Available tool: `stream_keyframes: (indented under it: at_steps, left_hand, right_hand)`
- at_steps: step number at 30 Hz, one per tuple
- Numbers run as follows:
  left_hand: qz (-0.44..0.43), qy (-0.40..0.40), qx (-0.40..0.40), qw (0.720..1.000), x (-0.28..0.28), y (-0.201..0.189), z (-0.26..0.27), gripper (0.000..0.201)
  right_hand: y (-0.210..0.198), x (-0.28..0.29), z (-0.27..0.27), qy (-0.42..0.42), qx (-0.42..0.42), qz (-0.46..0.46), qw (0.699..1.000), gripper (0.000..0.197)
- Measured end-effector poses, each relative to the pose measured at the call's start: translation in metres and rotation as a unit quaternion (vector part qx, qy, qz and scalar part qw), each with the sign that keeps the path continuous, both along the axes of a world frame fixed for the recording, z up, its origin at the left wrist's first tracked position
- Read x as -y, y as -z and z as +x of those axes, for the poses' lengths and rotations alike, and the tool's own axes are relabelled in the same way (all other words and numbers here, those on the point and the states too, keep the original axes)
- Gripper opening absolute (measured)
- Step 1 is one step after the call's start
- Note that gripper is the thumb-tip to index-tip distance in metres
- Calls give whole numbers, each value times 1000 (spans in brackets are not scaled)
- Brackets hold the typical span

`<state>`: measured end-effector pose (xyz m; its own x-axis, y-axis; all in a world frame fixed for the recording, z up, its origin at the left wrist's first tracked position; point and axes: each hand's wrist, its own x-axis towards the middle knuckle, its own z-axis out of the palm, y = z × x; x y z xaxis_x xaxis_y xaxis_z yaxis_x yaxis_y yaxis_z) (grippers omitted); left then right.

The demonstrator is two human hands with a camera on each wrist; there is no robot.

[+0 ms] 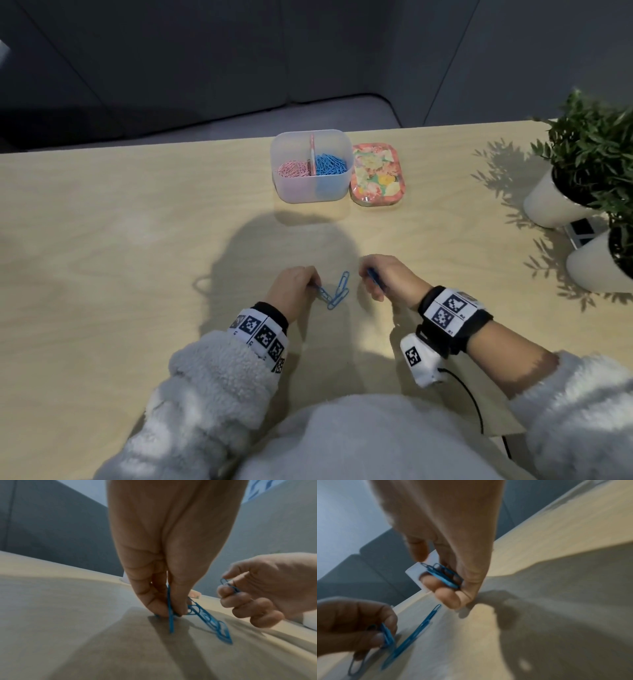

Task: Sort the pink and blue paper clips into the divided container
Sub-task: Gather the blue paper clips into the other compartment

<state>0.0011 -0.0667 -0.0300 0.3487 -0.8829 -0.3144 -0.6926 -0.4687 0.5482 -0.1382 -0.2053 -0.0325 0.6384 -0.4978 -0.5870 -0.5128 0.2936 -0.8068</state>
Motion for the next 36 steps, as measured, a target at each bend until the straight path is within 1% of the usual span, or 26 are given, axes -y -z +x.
stream_keyframes:
  at_steps: [1,2,3,4,5,6,7,9,10,11,13,16,18,20,21,23,24,25,27,29,30,31,33,34,36]
  left_hand:
    - [-5,-10,-14,1000,1,-2,4,16]
    - [-12,-19,-27,999,2,-4,9,15]
    - [-17,-28,-37,999,3,-7,15,15]
    - [-22,-33,-45,998,6,-10,20,14]
    - [-28,-36,-51,998,10,-14,26,12]
    - [-37,-38,-55,997,15,-18,31,10]
    - [-46,-38,-58,996,22,-24,36,9]
    - [-71,-43,-53,995,38,-35,45,9]
    - [-87,-46,-48,994,48,-41,49,9]
    - [-107,-50,-41,992,58,-46,54,10]
    - [-153,-62,-33,986,81,-57,60,11]
    - [-224,-123,-59,965,115,-67,69,17]
    - [-246,-147,-48,957,136,-71,74,14]
    - [-262,-160,-31,951,154,-71,78,11]
    - [-259,-174,-29,950,161,-71,78,12]
    - [-225,-188,-19,956,172,-67,78,17]
    - [-196,-182,-6,963,175,-64,78,19]
    - [-168,-168,7,971,176,-62,79,21]
    - [-126,-129,27,983,173,-58,80,22]
    - [-122,-101,33,987,168,-57,83,24]
    - [-133,-94,31,986,164,-57,85,25]
    - [-151,-90,25,984,159,-57,88,25]
    - [-204,-103,15,974,146,-56,94,25]
    - [-234,-123,24,964,139,-53,99,25]
    - [-254,-182,61,948,123,-43,109,30]
  right_hand:
    - [-2,1,2,-65,1,-73,995,22]
    - [-4,1,4,-145,-8,-164,976,24]
    - [-5,1,8,-220,-27,-252,942,24]
    - [-8,1,11,-282,-62,-327,900,28]
    - [-9,2,15,-334,-95,-382,857,32]
    - [-10,2,18,-373,-120,-412,823,31]
    - [-10,2,20,-397,-137,-432,798,28]
    - [-9,-1,22,-422,-155,-464,763,24]
    - [-8,-3,21,-429,-160,-473,753,24]
    - [-8,-5,19,-427,-163,-473,753,22]
    - [-8,-7,14,-406,-164,-447,781,18]
    - [2,-7,6,-370,-129,-372,842,14]
    - [6,-3,-1,-336,-80,-312,885,12]
    - [5,3,-6,-290,-49,-258,920,18]
    - [4,5,-9,-268,-33,-216,938,14]
    - [2,6,-11,-217,3,-107,970,4]
    - [2,5,-11,-181,19,-54,982,8]
    - [2,3,-8,-141,32,-7,989,15]
    - [-2,1,1,-64,33,68,995,27]
    - [-8,-2,14,-19,6,129,991,30]
    - [-8,-4,19,-19,-9,123,992,29]
    - [-7,-7,24,-33,-18,83,996,28]
    - [-3,-15,32,-92,-24,-48,994,30]
    - [-2,-22,36,-128,-37,-114,984,31]
    - [2,-34,43,-206,-89,-235,946,32]
